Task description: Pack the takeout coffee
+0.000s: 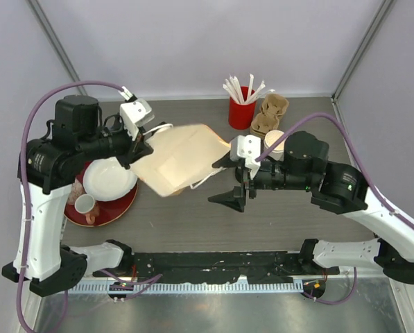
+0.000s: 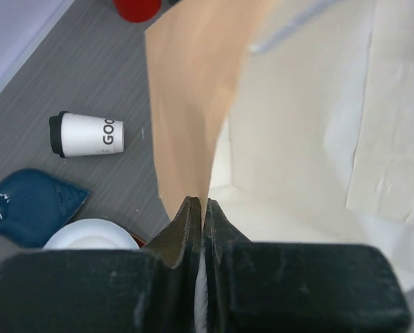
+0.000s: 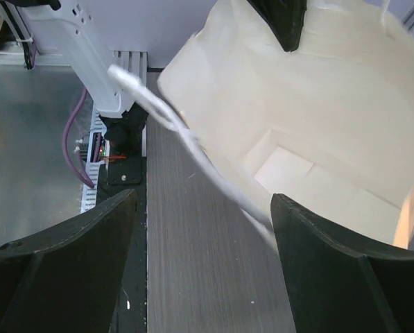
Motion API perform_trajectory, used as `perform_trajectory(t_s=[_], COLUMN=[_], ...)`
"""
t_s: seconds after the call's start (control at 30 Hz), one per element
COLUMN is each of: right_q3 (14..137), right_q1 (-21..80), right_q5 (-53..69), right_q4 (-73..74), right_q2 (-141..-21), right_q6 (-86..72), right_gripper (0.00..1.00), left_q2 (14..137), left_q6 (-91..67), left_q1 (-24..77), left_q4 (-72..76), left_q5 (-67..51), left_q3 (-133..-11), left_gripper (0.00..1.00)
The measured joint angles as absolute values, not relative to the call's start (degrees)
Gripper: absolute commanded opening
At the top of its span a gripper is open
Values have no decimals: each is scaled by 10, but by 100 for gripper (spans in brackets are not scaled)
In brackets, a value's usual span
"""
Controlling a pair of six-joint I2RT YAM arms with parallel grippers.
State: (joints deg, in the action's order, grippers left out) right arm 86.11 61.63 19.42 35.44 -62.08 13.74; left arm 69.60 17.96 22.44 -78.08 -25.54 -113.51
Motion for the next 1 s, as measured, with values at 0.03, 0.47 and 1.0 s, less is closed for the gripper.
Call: perform_trajectory(t_s=[0.03,0.47,1.0], right_q3=[863,797,809], right_q1=[616,610,171], right_q5=[192,36,-48], right_q4=[352,317,289], right_q2=[-616,-624,-709], right_q6=[134,38,-130], right_gripper=[83,82,60], left_q2=[699,707,713], left_q6=[180,105,106], left_q1=[224,162,182], left_q4=[-780,-770,-619], left_q5=[-257,-149,-56], left_q3=[-1140,-1105,-909], left_gripper=[0,0,0])
